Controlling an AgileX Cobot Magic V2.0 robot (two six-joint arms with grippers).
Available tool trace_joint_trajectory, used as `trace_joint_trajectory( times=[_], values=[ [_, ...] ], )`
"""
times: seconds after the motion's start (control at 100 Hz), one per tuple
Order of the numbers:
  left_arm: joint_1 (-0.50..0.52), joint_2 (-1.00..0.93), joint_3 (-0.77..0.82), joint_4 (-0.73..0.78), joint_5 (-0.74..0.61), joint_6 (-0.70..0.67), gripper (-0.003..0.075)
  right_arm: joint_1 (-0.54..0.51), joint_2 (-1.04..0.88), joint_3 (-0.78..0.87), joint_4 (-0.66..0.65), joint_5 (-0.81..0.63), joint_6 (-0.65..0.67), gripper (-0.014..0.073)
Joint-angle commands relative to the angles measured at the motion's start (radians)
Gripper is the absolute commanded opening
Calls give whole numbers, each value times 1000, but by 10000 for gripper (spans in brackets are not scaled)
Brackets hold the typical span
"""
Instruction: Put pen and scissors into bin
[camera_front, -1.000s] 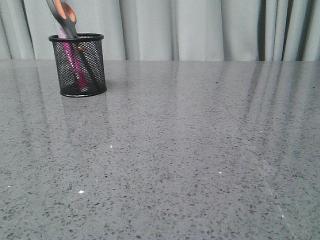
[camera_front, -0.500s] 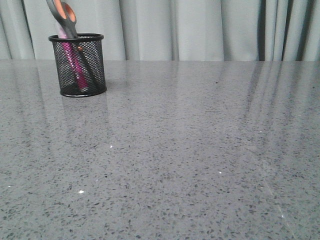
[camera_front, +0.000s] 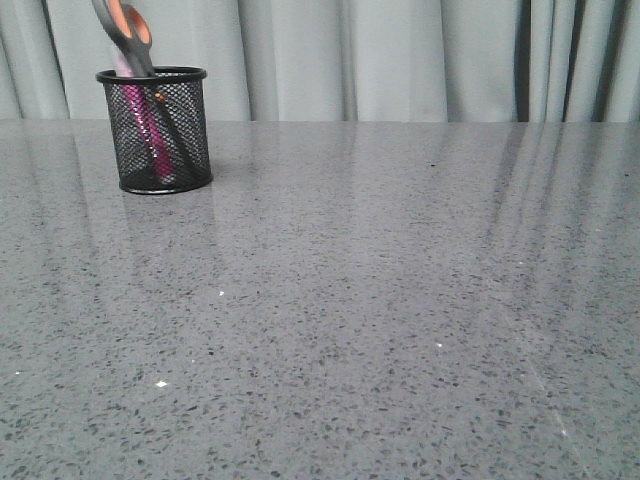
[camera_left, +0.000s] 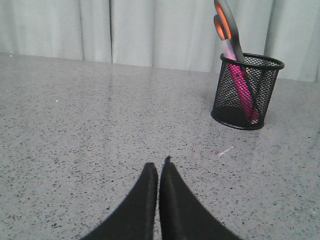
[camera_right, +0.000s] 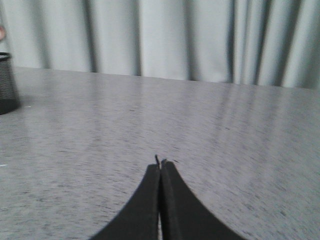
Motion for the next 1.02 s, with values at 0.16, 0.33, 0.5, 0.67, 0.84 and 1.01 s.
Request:
trace_joint_trajectory(
  times=[0.16, 0.33, 0.5, 0.67, 0.84, 1.01],
  values=[
    [4, -28, 23, -10, -73, -10, -22, -73, 3, 54, 32, -92, -22, -68],
    [4, -26, 23, -10, -73, -10, -21, -75, -52, 54, 21, -11, -22, -68],
    [4, -26, 23, -10, -73, -10, -22, -75, -53, 52, 14, 22, -22, -68],
    [4, -26, 23, -10, -73, -10, -21, -75, -53, 52, 14, 24, -22, -68],
    [4, -26, 23, -10, -73, -10, -22, -75, -53, 52, 14, 24, -22, -68],
    [4, -26, 23, -10, -73, -10, -22, -75, -53, 52, 14, 24, -22, -68]
  ],
)
